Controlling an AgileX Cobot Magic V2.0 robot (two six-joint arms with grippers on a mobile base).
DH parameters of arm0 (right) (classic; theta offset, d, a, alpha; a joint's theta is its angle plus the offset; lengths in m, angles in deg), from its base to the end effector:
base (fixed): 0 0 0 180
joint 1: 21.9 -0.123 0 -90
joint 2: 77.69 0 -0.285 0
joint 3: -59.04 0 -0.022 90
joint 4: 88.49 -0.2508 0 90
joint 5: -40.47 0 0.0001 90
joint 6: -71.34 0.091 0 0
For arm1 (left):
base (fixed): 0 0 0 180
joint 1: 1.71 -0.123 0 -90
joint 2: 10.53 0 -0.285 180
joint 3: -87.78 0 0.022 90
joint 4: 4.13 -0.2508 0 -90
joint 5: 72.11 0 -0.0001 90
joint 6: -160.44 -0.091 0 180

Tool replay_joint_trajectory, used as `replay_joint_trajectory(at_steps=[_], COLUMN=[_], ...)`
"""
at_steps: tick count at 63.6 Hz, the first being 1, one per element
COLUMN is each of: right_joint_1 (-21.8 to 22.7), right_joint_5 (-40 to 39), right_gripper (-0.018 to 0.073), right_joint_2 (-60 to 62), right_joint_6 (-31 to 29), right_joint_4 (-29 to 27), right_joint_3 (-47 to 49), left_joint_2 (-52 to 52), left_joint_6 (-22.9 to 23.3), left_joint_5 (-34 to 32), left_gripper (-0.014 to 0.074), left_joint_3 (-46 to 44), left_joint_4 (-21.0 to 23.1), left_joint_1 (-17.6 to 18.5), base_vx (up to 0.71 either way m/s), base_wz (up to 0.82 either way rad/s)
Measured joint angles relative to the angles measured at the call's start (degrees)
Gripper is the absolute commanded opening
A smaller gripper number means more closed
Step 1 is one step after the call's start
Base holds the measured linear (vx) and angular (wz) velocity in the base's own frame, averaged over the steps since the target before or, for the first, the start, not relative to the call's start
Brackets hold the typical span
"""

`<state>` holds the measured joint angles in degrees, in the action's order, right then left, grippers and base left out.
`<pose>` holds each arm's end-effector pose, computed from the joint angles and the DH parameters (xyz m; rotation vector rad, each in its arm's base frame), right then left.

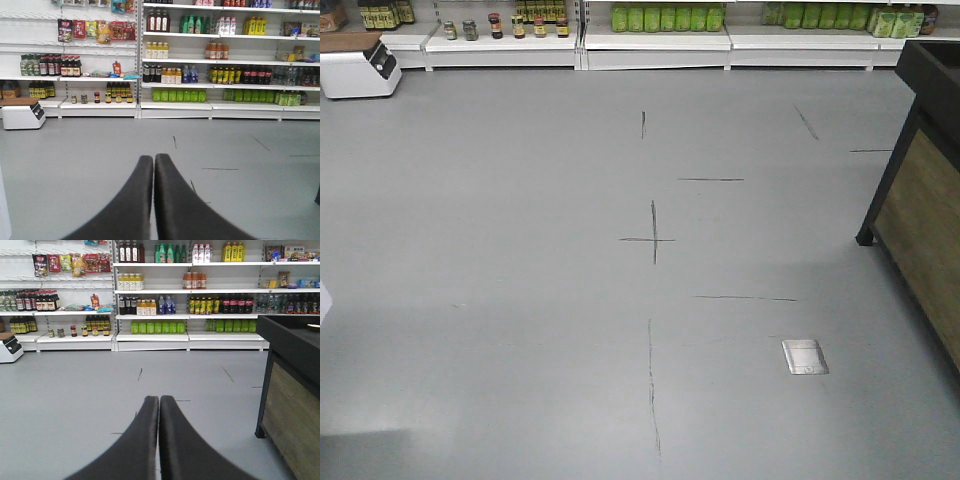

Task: Pick three apples into basket with both arms
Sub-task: 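Drive the base forward across the floor toward the fruit tables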

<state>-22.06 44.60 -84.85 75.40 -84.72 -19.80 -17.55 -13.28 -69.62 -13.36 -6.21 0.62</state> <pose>0.0569 -0.0003 0.1977 0.0056 1.5729 0.0026 0.0566 -0.0022 0.2003 -0.0265 1.5428 -0.0892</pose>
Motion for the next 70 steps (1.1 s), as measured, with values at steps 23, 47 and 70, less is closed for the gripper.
replay_joint_trajectory(at_steps=[23, 47, 70], right_joint_1=[0.0, 0.0, 0.0], right_joint_5=[0.0, 0.0, 0.0], right_gripper=[-0.0009, -0.0009, -0.0009], right_joint_2=[0.0, 0.0, 0.0], right_joint_6=[0.0, 0.0, 0.0], right_joint_4=[0.0, 0.0, 0.0], right_joint_3=[0.0, 0.0, 0.0], left_joint_2=[0.0, 0.0, 0.0], left_joint_6=[0.0, 0.0, 0.0], left_joint_5=[0.0, 0.0, 0.0], left_gripper=[-0.0006, -0.0006, -0.0006], left_joint_3=[0.0, 0.0, 0.0], left_joint_4=[0.0, 0.0, 0.0], left_joint_1=[0.0, 0.0, 0.0], base_vx=[0.16, 0.14, 0.14], base_wz=[0.02, 0.01, -0.01])
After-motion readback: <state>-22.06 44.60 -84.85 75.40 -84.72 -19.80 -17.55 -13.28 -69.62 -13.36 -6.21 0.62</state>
